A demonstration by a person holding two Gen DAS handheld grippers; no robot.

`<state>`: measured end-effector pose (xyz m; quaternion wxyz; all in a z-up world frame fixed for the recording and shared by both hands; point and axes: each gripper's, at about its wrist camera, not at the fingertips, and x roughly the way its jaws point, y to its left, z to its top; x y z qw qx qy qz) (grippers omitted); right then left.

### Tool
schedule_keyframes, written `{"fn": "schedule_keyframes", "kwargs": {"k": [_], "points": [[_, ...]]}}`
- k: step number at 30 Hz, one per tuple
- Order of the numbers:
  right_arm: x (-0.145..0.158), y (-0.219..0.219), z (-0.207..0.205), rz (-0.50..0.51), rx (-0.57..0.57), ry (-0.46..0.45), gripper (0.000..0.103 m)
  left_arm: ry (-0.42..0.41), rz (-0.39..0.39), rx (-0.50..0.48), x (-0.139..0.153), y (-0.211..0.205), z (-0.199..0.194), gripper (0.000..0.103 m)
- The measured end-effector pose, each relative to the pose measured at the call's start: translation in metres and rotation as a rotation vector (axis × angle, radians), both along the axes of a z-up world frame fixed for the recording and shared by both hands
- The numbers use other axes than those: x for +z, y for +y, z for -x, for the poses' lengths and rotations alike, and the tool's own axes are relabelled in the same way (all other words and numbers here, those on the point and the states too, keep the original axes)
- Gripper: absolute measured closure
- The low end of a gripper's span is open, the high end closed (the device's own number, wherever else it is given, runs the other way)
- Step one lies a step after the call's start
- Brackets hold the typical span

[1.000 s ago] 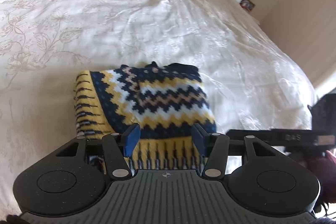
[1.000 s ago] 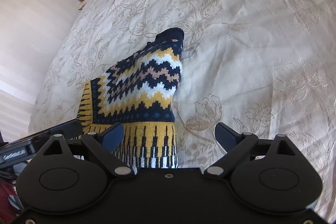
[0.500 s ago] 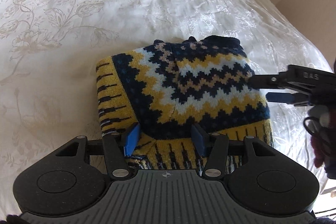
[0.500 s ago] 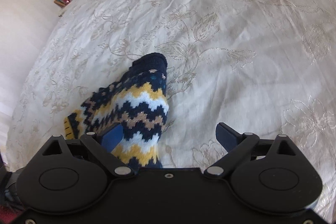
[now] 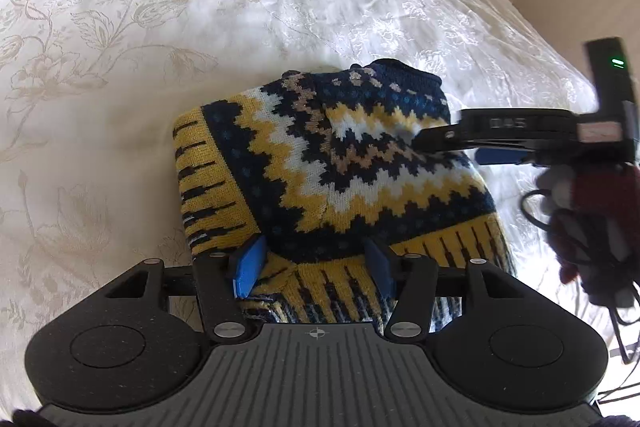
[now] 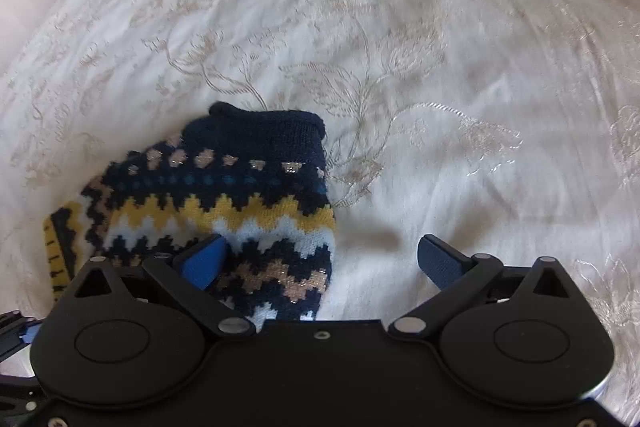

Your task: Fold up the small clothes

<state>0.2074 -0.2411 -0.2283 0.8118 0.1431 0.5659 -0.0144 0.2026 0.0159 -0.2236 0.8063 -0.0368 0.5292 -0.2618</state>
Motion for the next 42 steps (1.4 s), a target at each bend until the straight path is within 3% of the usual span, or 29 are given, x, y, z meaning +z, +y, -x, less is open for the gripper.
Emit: {"fn": "schedule_keyframes", "kwargs": {"k": [6,10,14,23,29,32,36,42], "points": [[0.033,0.011,0.055,0.034,-0.015,-0.07,0.001,-0.005,0.011,-0.032,0.0,0.0,0.0,0.041],[0.015,0.02,0.063,0.085,-0.018,0.013,0.001,-0.008,0.029,-0.063,-0.001,0.0,0.0,0.034],[-0.002,0.018,0.061,0.068,-0.087,0.026,0.001,-0.025,0.024,-0.097,-0.002,-0.002,0.001,0.03],[0.034,0.023,0.094,0.109,-0.094,-0.058,0.001,-0.051,0.031,-0.091,0.011,0.007,0.012,0.029],[0.024,0.023,0.122,0.085,-0.121,-0.042,0.001,-0.089,-0.05,-0.099,0.01,0.014,0.033,0.029],[0.028,0.024,0.126,0.071,-0.122,-0.059,0.001,-0.103,-0.098,-0.071,0.009,0.017,0.042,0.029],[0.036,0.03,0.137,0.054,-0.04,-0.083,0.001,-0.06,-0.11,0.044,0.011,0.033,0.056,0.029],[0.07,0.027,0.173,-0.018,0.005,-0.194,0.001,-0.163,-0.087,0.153,0.047,0.046,0.097,0.028]]}}
